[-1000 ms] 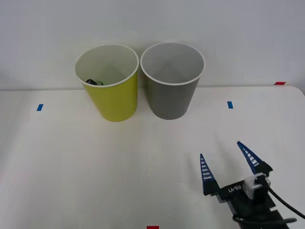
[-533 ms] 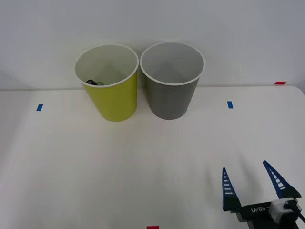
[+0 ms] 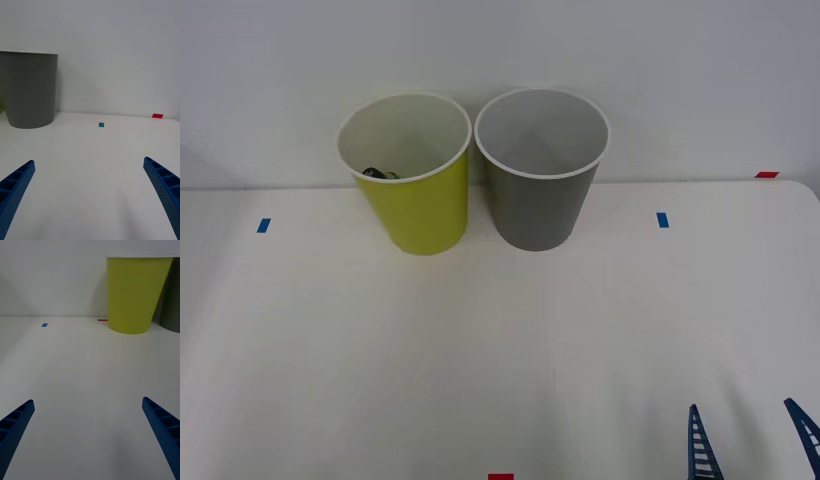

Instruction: Put cans in the gray bin and PET bottles in the light green bin.

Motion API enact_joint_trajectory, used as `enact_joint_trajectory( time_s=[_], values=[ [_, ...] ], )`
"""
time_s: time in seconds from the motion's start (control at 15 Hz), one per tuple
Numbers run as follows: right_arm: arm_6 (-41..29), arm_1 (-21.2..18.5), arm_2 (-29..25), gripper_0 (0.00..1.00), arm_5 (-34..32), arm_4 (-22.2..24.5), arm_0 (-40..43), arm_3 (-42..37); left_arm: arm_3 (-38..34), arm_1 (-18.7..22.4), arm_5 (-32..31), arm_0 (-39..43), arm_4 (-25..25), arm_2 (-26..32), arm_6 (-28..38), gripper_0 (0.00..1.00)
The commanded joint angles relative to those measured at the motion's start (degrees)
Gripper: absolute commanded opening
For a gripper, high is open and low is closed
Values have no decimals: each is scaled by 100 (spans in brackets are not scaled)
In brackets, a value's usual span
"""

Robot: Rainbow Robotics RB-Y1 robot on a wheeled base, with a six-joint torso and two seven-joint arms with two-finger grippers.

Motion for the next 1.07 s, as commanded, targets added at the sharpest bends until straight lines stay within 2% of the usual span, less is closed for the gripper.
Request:
enact_joint_trajectory(
  time_s=[0.07,1.07],
  values=[
    [4,-10,-118,100,-80,-62,58,117,0,0,0,0,0,0,0,100],
    [4,-10,-118,100,-80,-62,58,117,0,0,0,0,0,0,0,100]
  ],
)
